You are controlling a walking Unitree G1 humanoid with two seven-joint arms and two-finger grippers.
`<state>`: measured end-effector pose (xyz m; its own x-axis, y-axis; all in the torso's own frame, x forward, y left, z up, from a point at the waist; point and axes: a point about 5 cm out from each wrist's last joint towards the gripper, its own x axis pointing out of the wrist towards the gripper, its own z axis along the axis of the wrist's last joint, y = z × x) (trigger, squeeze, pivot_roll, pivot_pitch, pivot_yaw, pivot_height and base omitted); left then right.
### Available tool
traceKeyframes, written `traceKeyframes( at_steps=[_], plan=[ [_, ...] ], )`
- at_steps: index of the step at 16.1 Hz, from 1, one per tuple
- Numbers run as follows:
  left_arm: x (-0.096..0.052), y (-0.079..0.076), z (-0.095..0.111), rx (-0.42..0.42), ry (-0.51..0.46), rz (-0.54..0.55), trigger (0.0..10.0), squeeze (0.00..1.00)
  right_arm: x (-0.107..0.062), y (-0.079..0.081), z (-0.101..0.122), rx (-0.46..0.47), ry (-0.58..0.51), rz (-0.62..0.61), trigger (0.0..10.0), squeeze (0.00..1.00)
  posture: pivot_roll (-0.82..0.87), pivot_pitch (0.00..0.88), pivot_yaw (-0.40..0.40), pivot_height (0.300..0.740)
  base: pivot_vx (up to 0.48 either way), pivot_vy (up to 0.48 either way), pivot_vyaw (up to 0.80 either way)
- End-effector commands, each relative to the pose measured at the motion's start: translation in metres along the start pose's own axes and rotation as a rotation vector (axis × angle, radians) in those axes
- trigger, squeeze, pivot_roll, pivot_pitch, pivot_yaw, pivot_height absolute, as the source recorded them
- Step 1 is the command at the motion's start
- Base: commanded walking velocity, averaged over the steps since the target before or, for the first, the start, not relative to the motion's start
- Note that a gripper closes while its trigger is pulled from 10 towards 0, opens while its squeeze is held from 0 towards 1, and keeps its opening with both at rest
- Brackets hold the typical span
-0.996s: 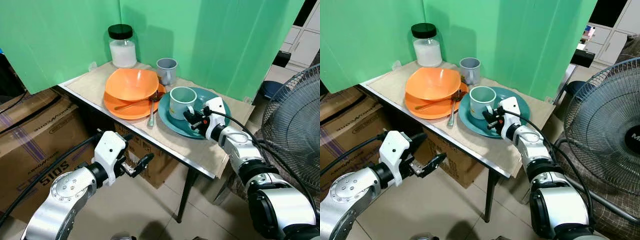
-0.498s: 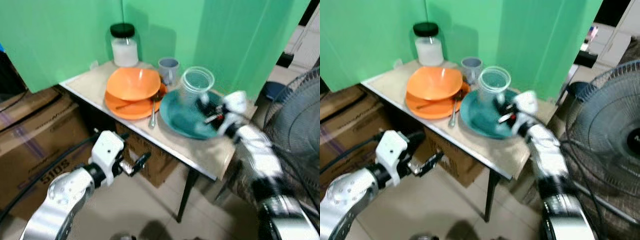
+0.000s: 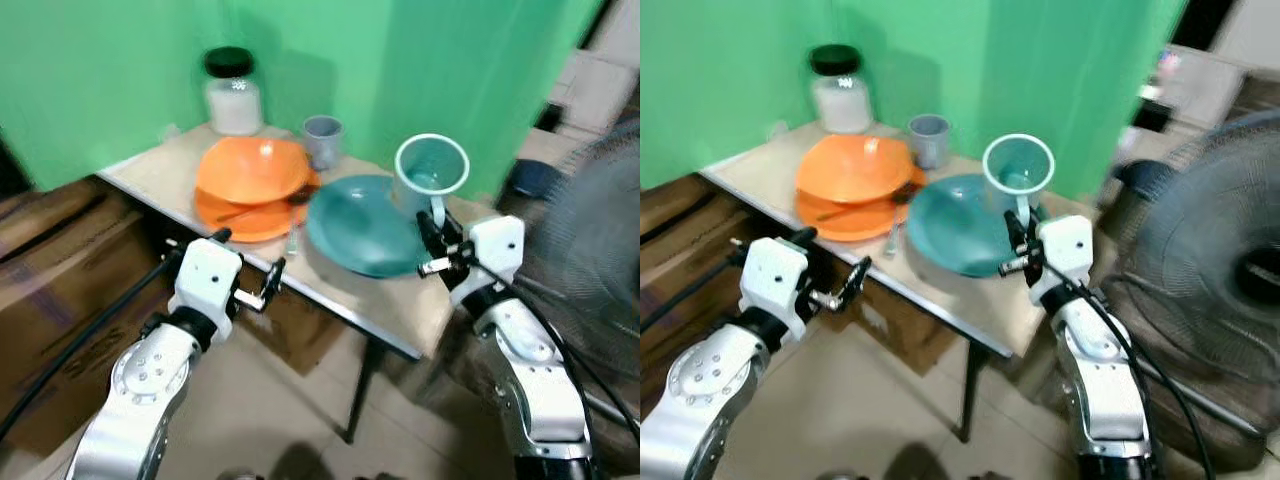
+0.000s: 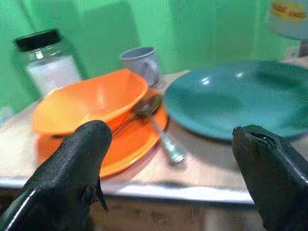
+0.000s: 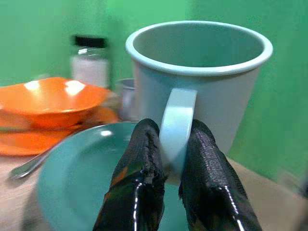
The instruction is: Setting the table
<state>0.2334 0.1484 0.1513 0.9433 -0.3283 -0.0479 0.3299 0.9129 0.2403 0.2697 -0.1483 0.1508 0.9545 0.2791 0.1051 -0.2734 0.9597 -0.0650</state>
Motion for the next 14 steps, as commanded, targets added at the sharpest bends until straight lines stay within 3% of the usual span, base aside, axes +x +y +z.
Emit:
traceKeyframes(
  at_steps=[1, 4, 12, 14],
  plan=[
    [0.003, 0.003, 0.002, -0.001, -0.017, 0.041, 10.0, 0.00, 0.001, -0.005, 0.011, 0.005, -0.030, -0.033, 10.0, 0.00, 0.07, 0.000, -0.058, 0.740, 0.000, 0.000, -0.80],
    [0.000, 0.008, 0.003, -0.058, -0.026, 0.118, 10.0, 0.00, -0.002, 0.000, 0.016, -0.019, -0.019, -0.047, 10.0, 0.00, 0.06, 0.000, -0.050, 0.740, 0.000, 0.000, -0.80],
    [0.004, 0.012, -0.002, -0.075, -0.007, 0.172, 10.0, 0.00, 0.001, -0.006, 0.021, -0.095, 0.040, -0.097, 10.0, 0.00, 0.05, 0.000, -0.038, 0.740, 0.000, 0.000, -0.79],
    [0.003, 0.013, -0.003, -0.075, -0.002, 0.191, 10.0, 0.00, 0.003, -0.013, 0.028, -0.141, 0.012, -0.181, 10.0, 0.00, 0.06, 0.000, -0.042, 0.740, 0.000, 0.000, -0.77]
  ],
)
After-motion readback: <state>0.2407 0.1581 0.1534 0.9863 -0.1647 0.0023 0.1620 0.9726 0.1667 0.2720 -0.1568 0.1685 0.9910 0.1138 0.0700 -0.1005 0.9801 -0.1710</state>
